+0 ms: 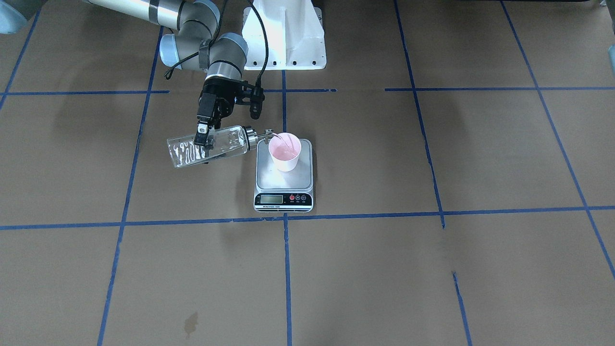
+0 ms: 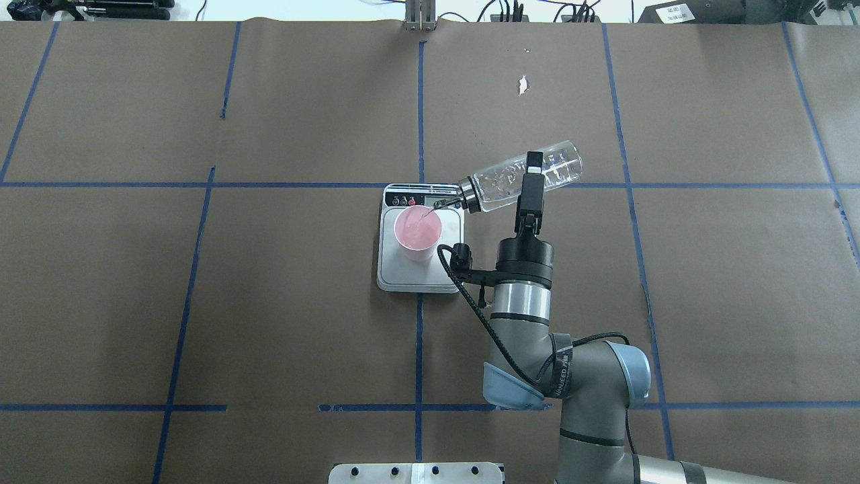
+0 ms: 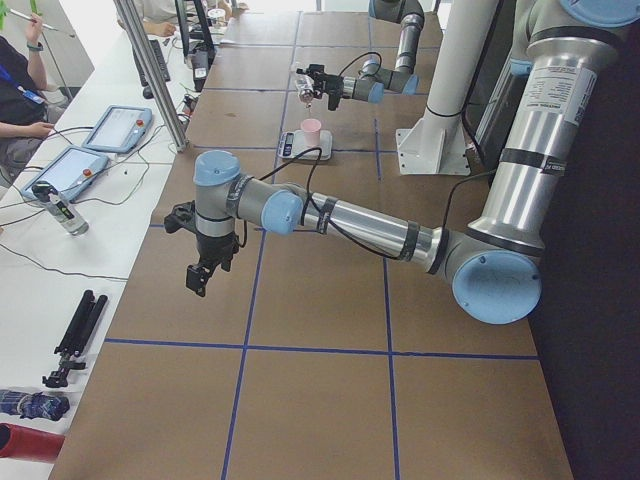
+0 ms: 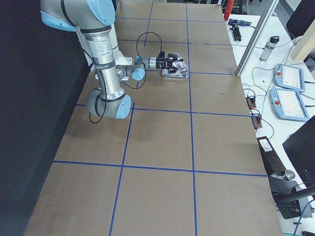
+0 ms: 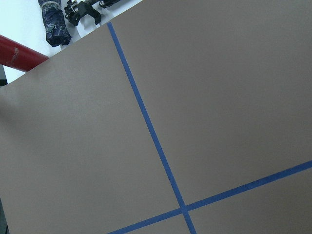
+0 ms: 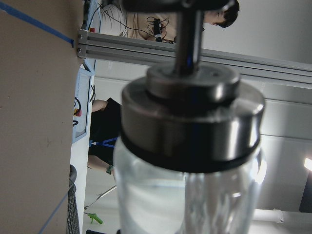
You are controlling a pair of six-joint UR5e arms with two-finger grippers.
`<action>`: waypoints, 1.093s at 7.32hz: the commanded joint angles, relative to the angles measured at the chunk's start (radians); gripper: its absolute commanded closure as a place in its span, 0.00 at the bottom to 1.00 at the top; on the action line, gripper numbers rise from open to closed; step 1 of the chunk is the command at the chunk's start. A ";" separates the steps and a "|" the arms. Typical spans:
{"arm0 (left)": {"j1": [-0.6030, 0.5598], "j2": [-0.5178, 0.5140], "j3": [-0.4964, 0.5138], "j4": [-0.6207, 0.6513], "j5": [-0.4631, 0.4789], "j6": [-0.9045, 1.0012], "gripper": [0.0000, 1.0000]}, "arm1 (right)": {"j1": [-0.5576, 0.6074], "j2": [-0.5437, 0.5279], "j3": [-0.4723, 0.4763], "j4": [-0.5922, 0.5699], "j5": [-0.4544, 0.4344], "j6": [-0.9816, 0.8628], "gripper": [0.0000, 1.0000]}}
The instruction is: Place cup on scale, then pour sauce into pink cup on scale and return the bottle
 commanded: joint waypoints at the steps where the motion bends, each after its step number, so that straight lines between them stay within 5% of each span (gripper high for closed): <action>1: 0.000 -0.001 0.000 0.000 0.000 0.000 0.00 | -0.004 -0.004 -0.001 0.017 0.004 0.003 1.00; 8: -0.006 -0.001 -0.006 0.002 0.000 0.000 0.00 | -0.012 0.000 0.021 0.018 0.117 0.303 1.00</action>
